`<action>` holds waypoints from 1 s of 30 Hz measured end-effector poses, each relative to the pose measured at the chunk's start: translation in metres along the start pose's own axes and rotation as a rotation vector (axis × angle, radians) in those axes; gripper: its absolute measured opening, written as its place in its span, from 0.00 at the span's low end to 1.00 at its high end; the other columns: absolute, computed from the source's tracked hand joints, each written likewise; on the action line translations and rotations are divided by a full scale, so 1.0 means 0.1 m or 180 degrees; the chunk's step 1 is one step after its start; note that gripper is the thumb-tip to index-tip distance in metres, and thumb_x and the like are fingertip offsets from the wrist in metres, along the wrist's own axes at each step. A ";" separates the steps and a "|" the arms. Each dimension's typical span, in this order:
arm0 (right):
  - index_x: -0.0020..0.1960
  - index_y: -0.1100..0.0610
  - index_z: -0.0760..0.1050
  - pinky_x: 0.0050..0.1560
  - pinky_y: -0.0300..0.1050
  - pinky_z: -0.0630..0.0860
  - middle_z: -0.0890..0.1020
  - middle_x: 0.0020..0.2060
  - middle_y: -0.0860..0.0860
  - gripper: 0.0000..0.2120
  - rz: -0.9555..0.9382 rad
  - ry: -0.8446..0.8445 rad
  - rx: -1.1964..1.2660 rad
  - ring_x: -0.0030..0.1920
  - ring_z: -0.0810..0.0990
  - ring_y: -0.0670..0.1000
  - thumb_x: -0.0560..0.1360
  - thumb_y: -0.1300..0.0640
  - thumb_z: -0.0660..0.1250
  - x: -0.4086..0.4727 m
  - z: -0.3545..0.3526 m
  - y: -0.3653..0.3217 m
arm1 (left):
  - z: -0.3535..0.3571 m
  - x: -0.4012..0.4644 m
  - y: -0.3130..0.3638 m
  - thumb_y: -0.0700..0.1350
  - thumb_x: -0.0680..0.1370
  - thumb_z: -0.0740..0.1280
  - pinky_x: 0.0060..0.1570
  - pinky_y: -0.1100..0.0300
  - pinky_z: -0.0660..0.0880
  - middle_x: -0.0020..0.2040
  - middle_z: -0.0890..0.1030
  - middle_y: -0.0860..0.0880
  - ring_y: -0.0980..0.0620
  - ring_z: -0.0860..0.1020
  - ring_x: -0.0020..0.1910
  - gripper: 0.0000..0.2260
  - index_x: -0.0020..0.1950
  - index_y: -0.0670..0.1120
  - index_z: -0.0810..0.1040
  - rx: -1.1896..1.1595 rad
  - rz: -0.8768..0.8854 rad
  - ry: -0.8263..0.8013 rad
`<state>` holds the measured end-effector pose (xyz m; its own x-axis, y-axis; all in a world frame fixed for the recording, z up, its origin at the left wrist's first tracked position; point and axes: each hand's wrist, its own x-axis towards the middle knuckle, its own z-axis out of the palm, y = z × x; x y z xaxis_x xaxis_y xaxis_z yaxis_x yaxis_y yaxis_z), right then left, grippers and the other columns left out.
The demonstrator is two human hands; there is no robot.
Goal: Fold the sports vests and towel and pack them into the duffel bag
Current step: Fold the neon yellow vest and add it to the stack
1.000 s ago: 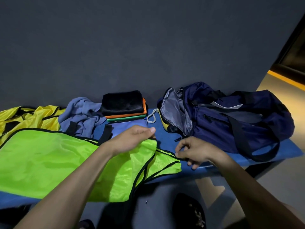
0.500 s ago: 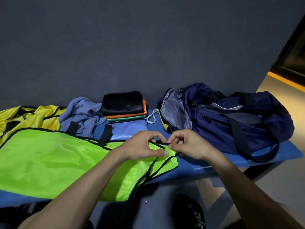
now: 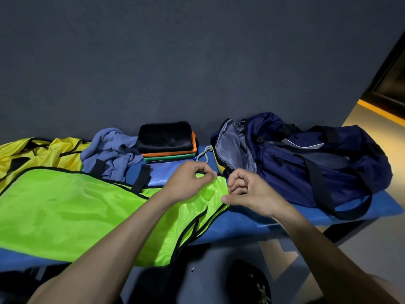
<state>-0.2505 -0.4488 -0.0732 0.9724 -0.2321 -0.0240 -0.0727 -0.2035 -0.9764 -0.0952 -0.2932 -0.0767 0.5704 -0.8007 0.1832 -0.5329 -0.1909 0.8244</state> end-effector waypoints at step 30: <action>0.49 0.63 0.84 0.36 0.40 0.78 0.87 0.39 0.57 0.09 0.0702 0.0863 0.0792 0.35 0.83 0.49 0.80 0.58 0.69 0.12 0.29 0.04 | -0.21 -0.08 0.18 0.50 0.80 0.70 0.58 0.60 0.75 0.52 0.85 0.56 0.57 0.82 0.54 0.09 0.58 0.50 0.83 -0.0256 -0.0002 -0.0605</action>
<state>-0.2331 -0.4245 -0.0833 0.8437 -0.4926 -0.2132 -0.1844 0.1070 -0.9770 -0.0963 -0.2783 -0.0528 0.4383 -0.8949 0.0846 -0.4767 -0.1516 0.8659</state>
